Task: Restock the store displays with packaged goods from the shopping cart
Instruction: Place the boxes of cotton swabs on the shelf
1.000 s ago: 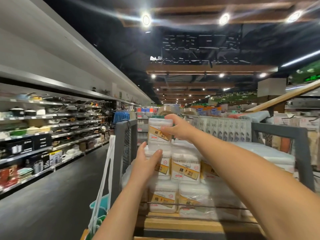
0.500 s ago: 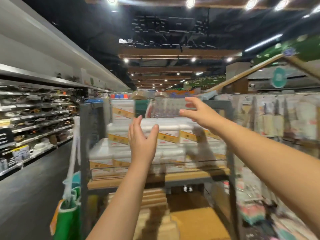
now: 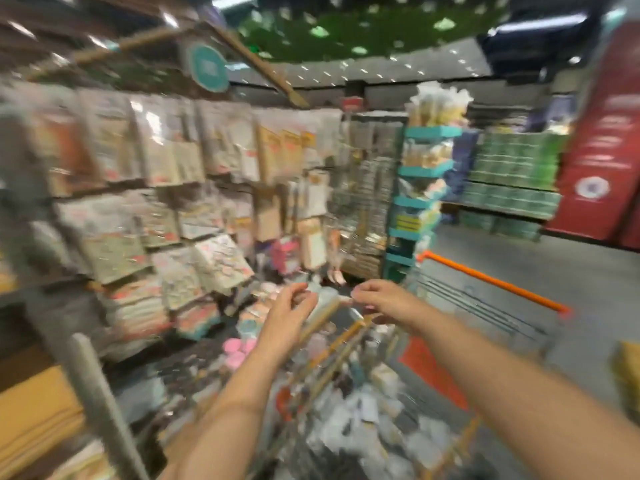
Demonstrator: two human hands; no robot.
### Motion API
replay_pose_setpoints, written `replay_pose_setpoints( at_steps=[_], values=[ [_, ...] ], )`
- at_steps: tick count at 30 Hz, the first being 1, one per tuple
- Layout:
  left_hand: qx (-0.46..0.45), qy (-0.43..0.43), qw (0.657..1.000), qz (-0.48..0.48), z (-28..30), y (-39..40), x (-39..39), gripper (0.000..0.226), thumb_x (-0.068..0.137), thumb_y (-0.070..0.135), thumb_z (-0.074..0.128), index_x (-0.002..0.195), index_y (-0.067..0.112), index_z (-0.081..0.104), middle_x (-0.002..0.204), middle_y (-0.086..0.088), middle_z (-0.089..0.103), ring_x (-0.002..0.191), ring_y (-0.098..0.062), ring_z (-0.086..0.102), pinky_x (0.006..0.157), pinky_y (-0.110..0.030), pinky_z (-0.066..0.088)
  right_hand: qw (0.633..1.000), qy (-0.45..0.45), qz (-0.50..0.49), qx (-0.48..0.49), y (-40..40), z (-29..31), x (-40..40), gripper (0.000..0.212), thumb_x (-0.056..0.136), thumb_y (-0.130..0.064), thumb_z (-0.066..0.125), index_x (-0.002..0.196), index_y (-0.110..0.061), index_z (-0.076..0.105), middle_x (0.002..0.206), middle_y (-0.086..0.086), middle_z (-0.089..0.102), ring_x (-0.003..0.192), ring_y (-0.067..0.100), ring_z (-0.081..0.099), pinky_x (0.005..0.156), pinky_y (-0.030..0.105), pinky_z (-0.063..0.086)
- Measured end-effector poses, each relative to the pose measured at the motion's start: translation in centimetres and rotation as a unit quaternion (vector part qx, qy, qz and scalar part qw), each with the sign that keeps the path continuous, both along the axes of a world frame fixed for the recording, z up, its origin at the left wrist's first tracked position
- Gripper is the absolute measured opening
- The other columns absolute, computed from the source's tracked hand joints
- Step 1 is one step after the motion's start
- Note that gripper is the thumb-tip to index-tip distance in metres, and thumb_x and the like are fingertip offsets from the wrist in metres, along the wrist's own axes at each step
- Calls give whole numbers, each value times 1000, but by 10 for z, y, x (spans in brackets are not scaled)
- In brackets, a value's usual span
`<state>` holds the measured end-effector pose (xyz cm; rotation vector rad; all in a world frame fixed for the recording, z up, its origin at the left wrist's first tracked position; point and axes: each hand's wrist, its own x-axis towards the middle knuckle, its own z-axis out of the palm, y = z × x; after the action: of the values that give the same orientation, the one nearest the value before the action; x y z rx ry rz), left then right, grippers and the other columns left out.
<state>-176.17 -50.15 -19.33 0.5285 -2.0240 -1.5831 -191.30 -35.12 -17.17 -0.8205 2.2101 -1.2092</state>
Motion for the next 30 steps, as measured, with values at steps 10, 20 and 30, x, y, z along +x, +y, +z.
replay_pose_setpoints(
  at_steps=[10, 20, 30],
  values=[
    [105, -253, 932, -236, -156, 60, -183, 25, 95, 34, 60, 110, 13, 57, 89, 4, 62, 76, -9, 58, 58, -19, 42, 974, -106, -70, 188, 127, -173, -118, 22, 97, -30, 55, 82, -14, 54, 63, 2, 43, 40, 5, 39, 42, 22, 30],
    [192, -438, 845, -241, -325, 15, -286, 15, 103, 38, 46, 106, 26, 53, 111, 0, 60, 104, -16, 58, 77, -26, 47, 888, -316, -256, 213, 98, -351, -190, 15, 86, -34, 64, 80, -21, 58, 77, -2, 57, 61, 9, 53, 58, 23, 33],
    [327, -472, 809, -128, -465, -2, -304, 47, 99, 36, 56, 138, 12, 48, 122, -3, 63, 111, -21, 61, 100, -39, 41, 908, -260, -260, 198, 45, -498, -285, 36, 91, -28, 70, 118, -11, 54, 95, -1, 57, 80, 13, 52, 61, 19, 41]
  ],
)
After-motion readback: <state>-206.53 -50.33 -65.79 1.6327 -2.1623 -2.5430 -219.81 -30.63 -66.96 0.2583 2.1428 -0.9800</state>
